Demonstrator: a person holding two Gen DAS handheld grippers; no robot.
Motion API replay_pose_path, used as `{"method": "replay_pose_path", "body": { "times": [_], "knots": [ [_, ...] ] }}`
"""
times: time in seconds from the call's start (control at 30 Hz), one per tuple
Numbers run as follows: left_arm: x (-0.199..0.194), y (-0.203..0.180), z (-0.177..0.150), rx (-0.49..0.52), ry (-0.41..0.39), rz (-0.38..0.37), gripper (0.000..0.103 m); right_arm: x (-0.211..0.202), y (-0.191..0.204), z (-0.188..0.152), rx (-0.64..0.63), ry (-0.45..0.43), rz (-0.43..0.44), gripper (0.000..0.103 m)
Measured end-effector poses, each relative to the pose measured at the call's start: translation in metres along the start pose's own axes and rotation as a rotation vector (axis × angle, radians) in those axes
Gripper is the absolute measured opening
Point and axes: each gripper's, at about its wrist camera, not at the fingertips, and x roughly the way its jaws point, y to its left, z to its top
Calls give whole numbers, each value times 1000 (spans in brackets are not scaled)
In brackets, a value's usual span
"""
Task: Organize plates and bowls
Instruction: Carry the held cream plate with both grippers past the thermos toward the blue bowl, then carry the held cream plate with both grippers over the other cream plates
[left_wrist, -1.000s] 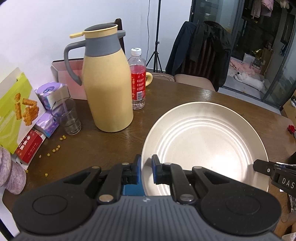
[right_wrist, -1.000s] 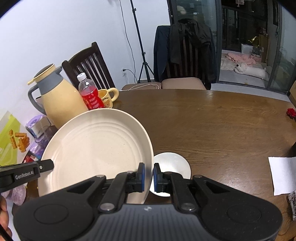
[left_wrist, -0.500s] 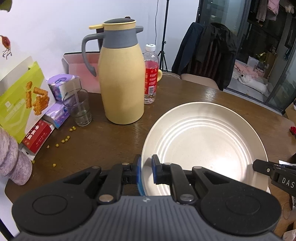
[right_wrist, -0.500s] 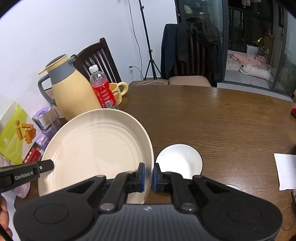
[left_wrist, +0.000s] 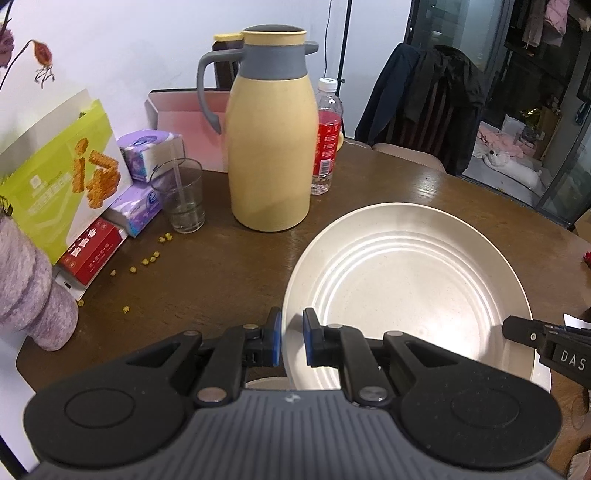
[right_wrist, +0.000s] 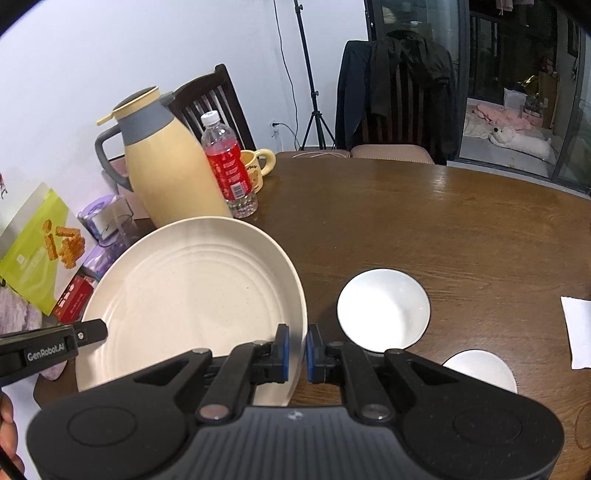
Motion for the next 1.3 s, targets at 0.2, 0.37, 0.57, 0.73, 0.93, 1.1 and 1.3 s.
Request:
{"method": "replay_pose_path", "body": {
  "times": [0.2, 0.37, 0.57, 0.73, 0.93, 1.1, 1.3],
  "knots": [
    [0, 12, -5, -16, 5, 4, 12, 2, 11, -7, -16, 5, 6, 9],
    [0, 21, -10, -26, 8, 11, 12, 4, 21, -11, -30, 12, 9, 9],
    [-2, 32, -16, -35, 8, 20, 12, 8, 31, -15, -37, 19, 18, 9],
    [-5, 40, -22, -46, 9, 25, 12, 10, 38, -20, -39, 20, 24, 9],
    [-9, 47, -27, -57, 6, 26, 12, 9, 44, -26, -39, 23, 34, 9],
    [-13, 52, -32, -62, 1, 25, 12, 8, 47, -30, -39, 23, 44, 9],
    [-17, 57, -36, -70, -2, 23, 12, 5, 51, -34, -52, 21, 50, 9]
  ]
}}
